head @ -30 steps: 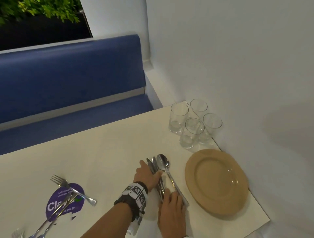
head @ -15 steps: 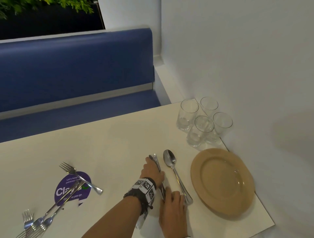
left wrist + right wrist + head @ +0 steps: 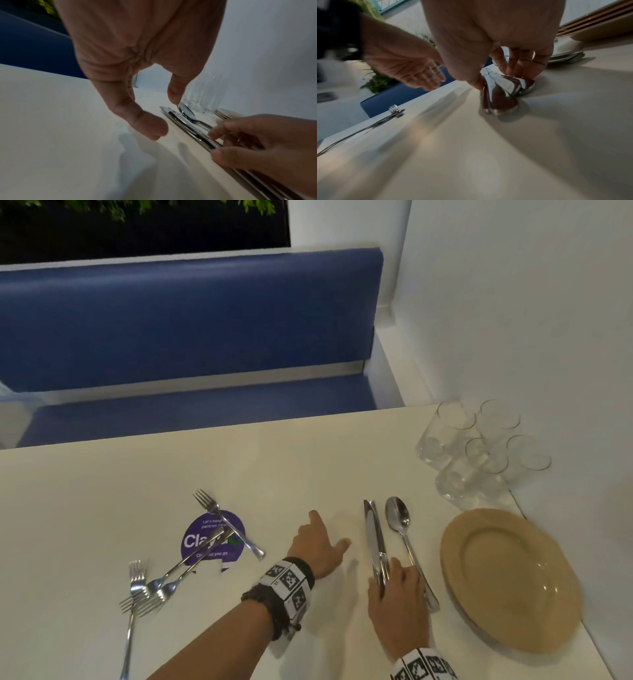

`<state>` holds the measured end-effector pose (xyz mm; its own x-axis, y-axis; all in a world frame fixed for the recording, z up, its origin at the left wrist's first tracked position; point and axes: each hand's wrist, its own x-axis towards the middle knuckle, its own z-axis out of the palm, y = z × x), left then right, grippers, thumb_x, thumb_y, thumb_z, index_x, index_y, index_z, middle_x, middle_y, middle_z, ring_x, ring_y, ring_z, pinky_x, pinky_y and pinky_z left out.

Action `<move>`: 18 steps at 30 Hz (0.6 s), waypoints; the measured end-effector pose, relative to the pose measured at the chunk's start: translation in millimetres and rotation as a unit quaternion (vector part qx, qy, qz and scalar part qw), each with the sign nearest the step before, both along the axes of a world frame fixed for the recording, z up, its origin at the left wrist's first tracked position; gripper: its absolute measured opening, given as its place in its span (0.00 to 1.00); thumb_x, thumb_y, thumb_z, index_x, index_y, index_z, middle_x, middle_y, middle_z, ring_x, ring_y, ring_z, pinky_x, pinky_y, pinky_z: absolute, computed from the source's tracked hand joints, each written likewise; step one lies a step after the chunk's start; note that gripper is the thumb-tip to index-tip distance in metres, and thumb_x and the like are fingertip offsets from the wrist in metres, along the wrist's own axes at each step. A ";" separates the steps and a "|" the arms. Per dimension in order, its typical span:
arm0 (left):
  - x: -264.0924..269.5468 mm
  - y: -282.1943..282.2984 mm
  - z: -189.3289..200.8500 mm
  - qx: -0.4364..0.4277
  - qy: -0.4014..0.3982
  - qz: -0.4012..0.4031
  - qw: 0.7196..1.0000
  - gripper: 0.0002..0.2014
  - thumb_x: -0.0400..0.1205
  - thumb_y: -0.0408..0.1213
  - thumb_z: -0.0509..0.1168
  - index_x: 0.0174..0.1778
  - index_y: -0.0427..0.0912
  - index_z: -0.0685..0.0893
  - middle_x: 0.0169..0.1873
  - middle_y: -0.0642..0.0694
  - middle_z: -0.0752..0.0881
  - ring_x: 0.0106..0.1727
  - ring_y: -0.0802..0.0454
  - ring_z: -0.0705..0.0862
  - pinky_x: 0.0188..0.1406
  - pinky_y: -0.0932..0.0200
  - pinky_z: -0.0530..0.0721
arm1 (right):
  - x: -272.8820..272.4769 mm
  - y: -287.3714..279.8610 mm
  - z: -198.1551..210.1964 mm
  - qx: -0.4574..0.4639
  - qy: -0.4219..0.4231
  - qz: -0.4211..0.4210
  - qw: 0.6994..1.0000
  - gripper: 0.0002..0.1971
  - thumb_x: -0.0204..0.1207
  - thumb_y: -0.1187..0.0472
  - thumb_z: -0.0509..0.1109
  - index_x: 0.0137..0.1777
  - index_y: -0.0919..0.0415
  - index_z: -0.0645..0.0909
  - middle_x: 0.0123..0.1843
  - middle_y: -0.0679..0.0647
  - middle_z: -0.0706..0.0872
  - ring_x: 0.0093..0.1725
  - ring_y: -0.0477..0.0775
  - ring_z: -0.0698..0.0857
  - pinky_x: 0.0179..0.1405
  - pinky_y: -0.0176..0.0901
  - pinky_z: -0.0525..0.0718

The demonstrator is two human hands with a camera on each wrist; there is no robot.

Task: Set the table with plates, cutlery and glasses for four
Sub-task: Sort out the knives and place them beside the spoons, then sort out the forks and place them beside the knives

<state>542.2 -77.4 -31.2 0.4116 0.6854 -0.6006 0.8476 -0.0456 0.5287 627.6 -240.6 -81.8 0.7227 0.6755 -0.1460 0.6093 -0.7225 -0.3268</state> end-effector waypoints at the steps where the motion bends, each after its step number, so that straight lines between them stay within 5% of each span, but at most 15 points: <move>1: -10.1 0.4 2.7 -0.001 0.001 -0.002 1.000 0.35 0.81 0.56 0.68 0.75 0.38 0.62 0.62 0.38 0.82 0.57 0.39 0.86 0.54 0.47 0.87 | 2.8 3.3 2.8 0.005 0.002 -0.002 1.000 0.25 0.73 0.51 0.76 0.66 0.62 0.78 0.55 0.60 0.79 0.53 0.61 0.82 0.51 0.54 0.84; 4: -29.3 4.3 6.5 -0.003 0.011 -0.013 1.000 0.34 0.81 0.57 0.68 0.73 0.40 0.65 0.55 0.42 0.82 0.55 0.40 0.87 0.51 0.48 0.86 | 7.1 20.0 11.7 -0.025 0.007 0.006 1.000 0.24 0.79 0.46 0.68 0.69 0.59 0.74 0.60 0.58 0.79 0.58 0.56 0.80 0.58 0.47 0.83; 12: -43.5 5.2 4.5 0.013 0.088 -0.096 0.991 0.36 0.80 0.60 0.65 0.77 0.42 0.64 0.69 0.39 0.80 0.67 0.38 0.83 0.65 0.42 0.82 | 1.8 32.3 25.8 -0.041 0.003 0.012 0.999 0.19 0.78 0.50 0.69 0.63 0.59 0.76 0.57 0.57 0.80 0.55 0.57 0.79 0.53 0.50 0.81; 15: -63.5 1.0 10.8 0.009 0.063 -0.102 0.993 0.22 0.84 0.54 0.64 0.68 0.45 0.73 0.63 0.42 0.83 0.62 0.40 0.84 0.63 0.43 0.83 | -26.9 41.1 46.0 0.035 -0.001 0.104 0.994 0.08 0.75 0.59 0.74 0.52 0.56 0.82 0.49 0.54 0.81 0.49 0.57 0.81 0.43 0.49 0.83; 18: -108.3 -4.6 13.2 0.022 0.025 -0.072 0.997 0.06 0.86 0.46 0.63 0.53 0.49 0.81 0.51 0.49 0.85 0.53 0.47 0.86 0.60 0.47 0.85 | -78.3 60.4 55.8 -0.010 0.124 0.210 0.970 0.03 0.84 0.57 0.63 0.48 0.49 0.76 0.47 0.46 0.78 0.49 0.50 0.79 0.46 0.41 0.77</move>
